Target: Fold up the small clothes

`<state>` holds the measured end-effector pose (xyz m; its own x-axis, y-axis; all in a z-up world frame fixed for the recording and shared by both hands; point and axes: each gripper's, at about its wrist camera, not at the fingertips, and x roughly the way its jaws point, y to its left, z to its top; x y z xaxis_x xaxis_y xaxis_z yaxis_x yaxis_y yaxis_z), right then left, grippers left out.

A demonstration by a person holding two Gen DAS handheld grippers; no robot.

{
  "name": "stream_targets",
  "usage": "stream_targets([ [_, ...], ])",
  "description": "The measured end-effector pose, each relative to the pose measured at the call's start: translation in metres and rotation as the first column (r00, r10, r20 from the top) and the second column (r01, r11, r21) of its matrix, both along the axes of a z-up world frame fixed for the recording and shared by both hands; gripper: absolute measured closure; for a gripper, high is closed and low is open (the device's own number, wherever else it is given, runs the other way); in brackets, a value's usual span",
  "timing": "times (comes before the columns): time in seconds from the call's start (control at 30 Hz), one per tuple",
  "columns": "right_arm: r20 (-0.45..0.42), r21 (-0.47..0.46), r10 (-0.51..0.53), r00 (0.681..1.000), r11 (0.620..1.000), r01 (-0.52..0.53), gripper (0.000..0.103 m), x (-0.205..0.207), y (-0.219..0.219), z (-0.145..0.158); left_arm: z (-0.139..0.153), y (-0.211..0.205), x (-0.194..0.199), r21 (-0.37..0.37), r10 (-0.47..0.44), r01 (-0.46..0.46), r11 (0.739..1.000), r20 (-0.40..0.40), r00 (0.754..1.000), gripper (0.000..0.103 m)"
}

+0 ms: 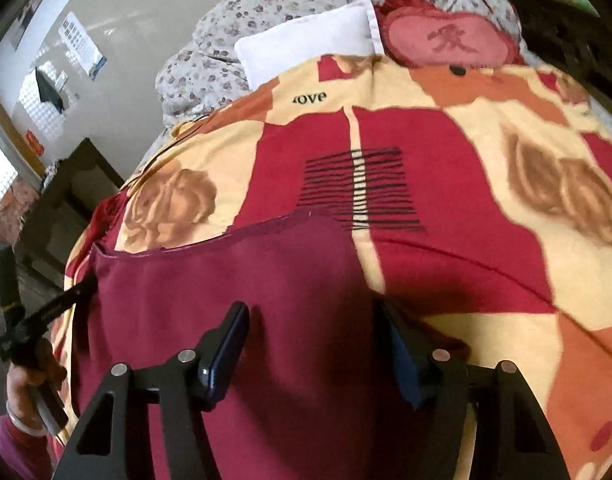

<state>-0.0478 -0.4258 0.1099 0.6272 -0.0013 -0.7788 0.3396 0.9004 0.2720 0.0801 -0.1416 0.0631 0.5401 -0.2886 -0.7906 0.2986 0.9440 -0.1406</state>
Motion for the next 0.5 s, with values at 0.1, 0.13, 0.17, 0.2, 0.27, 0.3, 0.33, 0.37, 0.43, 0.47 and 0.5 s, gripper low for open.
stream_targets([
  [0.1, 0.018, -0.017, 0.034, 0.999, 0.999, -0.033, 0.038, -0.013, 0.012, 0.013, 0.001, -0.003, -0.002, 0.016, -0.001, 0.001, 1.0, 0.009, 1.0, 0.095],
  [0.13, 0.019, -0.021, 0.047, 0.999, 0.999, -0.046, 0.038, -0.018, 0.017, 0.017, 0.002, -0.004, -0.003, 0.028, -0.001, 0.001, 1.0, 0.012, 1.0, 0.093],
  [0.17, 0.023, -0.022, 0.058, 0.998, 0.998, -0.058, 0.038, -0.021, 0.022, 0.018, 0.003, -0.005, -0.005, 0.033, -0.004, 0.003, 0.999, 0.013, 1.0, 0.093],
  [0.2, 0.026, -0.02, 0.07, 0.997, 0.997, -0.07, 0.038, -0.023, 0.024, 0.019, 0.003, -0.006, -0.006, 0.036, -0.007, 0.006, 0.999, 0.014, 1.0, 0.093],
  [0.27, 0.031, -0.019, 0.081, 0.996, 0.997, -0.08, 0.038, -0.022, 0.028, 0.019, 0.005, -0.006, -0.008, 0.045, -0.01, 0.009, 0.999, 0.013, 1.0, 0.091],
  [0.3, 0.031, -0.024, 0.076, 0.997, 0.997, -0.075, 0.038, -0.02, 0.027, 0.018, 0.005, -0.006, -0.009, 0.045, -0.012, 0.012, 0.999, 0.011, 1.0, 0.084],
  [0.33, 0.029, -0.027, 0.07, 0.997, 0.997, -0.069, 0.038, -0.017, 0.026, 0.018, 0.006, -0.006, -0.01, 0.041, -0.015, 0.014, 0.999, 0.01, 1.0, 0.078],
  [0.37, 0.024, -0.027, 0.064, 0.998, 0.998, -0.063, 0.038, -0.012, 0.025, 0.016, 0.007, -0.005, -0.012, 0.032, -0.018, 0.017, 0.999, 0.008, 1.0, 0.076],
  [0.43, 0.011, -0.021, 0.056, 0.998, 0.998, -0.056, 0.038, -0.001, 0.021, 0.012, 0.009, -0.004, -0.017, 0.022, -0.023, 0.023, 1.0, 0.006, 1.0, 0.075],
  [0.47, 0.001, -0.023, 0.052, 0.999, 0.998, -0.052, 0.038, 0.005, 0.02, 0.009, 0.011, -0.003, -0.019, 0.026, -0.026, 0.026, 0.999, 0.008, 1.0, 0.075],
  [0.5, -0.01, -0.026, 0.05, 0.999, 0.998, -0.05, 0.038, 0.011, 0.019, 0.005, 0.012, -0.004, -0.021, 0.033, -0.031, 0.03, 0.999, 0.013, 0.999, 0.075],
])
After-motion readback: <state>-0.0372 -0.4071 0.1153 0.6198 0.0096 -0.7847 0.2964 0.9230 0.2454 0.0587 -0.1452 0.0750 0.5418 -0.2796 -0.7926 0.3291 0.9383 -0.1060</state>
